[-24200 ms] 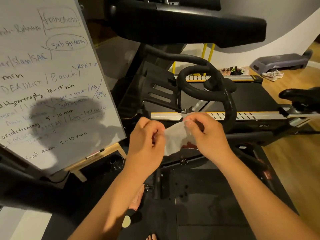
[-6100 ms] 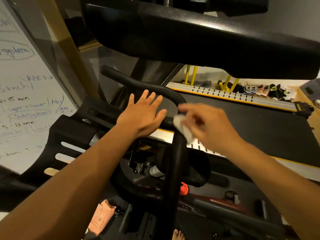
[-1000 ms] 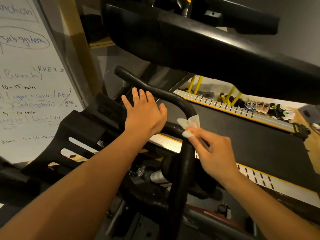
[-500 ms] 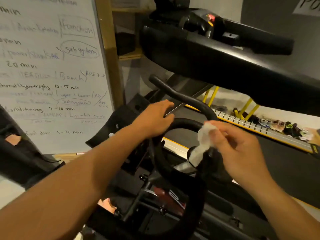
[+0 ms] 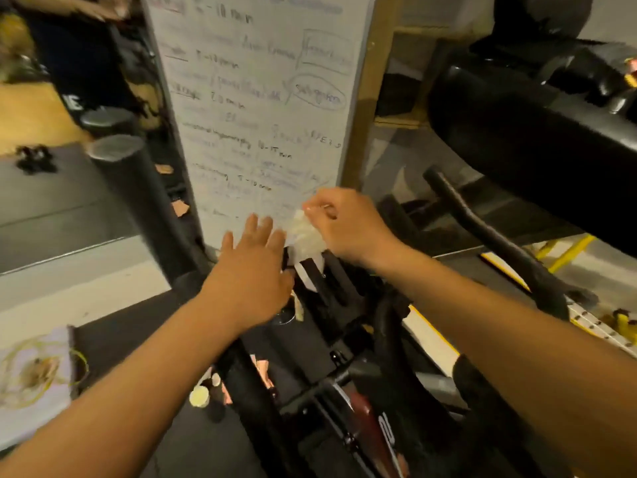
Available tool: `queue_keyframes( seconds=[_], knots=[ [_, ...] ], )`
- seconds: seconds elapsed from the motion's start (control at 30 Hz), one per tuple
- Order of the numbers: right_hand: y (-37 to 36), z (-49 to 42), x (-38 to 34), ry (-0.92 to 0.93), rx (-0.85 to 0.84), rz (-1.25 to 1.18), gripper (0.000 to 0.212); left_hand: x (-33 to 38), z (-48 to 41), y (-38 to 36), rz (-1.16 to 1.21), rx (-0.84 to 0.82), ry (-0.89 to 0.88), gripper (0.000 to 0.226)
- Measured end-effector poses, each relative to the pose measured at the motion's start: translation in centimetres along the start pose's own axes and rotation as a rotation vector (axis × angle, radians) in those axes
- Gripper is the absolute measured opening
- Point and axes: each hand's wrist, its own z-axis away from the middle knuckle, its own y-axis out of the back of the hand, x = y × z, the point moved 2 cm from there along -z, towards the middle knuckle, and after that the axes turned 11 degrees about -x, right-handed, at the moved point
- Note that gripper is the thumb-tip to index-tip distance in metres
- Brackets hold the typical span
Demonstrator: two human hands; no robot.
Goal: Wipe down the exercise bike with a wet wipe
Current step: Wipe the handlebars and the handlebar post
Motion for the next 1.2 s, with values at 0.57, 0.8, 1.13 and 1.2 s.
queue_keyframes(
  seconds=[0.57,0.8,1.13,1.2],
  knots=[
    [-4.9,7.0,1.9,0.129,-0.627,0.616,0.016,4.0,4.5,-5.3,-0.392,0.018,0.24,0.086],
    [-1.5,-0.6,1.2,0.22,-0.203,0.487,0.017,3.4,3.7,-5.4,-0.246,0.136,0.156,0.084],
    [-3.1,3.4,3.4,0.144,-0.866,0.63,0.014,3.1,3.3,-5.6,-0.204,0.078,0.121,0.123],
    [-2.2,1.5,3.1,0.106,-0.744,0.613,0.009,3.2,3.4,-5.6,-0.232,0.075,0.119,0.126]
  ],
)
